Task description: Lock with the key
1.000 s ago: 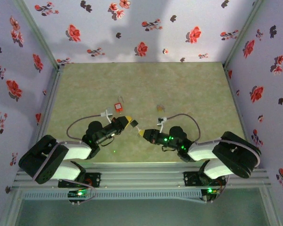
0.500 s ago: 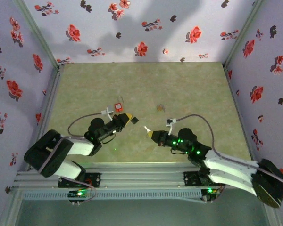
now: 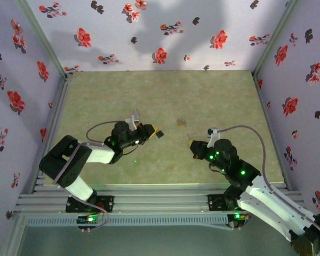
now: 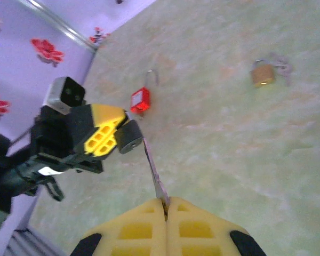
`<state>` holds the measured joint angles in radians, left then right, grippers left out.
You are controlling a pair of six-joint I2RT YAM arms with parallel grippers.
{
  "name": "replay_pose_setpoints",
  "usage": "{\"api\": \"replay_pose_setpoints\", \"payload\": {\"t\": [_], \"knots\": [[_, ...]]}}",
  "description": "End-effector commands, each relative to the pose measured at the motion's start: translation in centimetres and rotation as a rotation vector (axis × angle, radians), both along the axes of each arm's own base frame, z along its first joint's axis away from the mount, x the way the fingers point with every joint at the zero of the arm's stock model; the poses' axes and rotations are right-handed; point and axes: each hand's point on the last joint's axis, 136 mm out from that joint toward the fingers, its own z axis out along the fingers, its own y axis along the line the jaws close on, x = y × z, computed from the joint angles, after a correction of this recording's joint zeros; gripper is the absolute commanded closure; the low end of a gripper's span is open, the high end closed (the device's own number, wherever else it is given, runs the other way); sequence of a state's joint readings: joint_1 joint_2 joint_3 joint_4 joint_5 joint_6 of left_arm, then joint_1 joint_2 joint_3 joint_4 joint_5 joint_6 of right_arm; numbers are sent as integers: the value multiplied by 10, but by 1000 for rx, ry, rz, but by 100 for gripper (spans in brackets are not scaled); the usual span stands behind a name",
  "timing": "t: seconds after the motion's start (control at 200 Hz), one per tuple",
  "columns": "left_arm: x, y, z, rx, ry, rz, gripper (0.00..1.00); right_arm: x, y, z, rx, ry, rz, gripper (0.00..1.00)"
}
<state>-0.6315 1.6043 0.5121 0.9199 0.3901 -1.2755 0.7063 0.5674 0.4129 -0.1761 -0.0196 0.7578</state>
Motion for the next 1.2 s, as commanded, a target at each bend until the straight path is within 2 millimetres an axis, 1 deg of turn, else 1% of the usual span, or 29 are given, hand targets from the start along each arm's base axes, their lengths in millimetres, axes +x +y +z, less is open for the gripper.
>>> {"api": "replay_pose_setpoints", "payload": {"t": [0.0, 0.06, 0.24, 0.45, 0.63, 0.755, 0.8, 1.195], "knots": [[-2, -7, -21, 127, 47, -57, 100, 2, -10, 4, -53, 7, -5, 100], [0, -10, -27, 166, 73, -70, 100, 4, -10, 7, -52, 8, 1, 100], [5, -25, -47, 254, 124, -120, 100, 9, -13, 8, -86, 29, 5, 100], [10, -44, -62, 335, 158, -174, 100, 12, -18, 11, -91, 21, 2, 100], [15, -62, -70, 392, 170, -213, 100, 10, -19, 7, -86, 34, 11, 100], [19, -69, -77, 423, 183, -231, 100, 8, -20, 2, -85, 40, 12, 100], [21, -74, -77, 422, 182, -237, 100, 7, -21, 1, -83, 39, 12, 100], [37, -89, -84, 459, 188, -261, 100, 3, -20, -10, -64, 61, 19, 100]]}}
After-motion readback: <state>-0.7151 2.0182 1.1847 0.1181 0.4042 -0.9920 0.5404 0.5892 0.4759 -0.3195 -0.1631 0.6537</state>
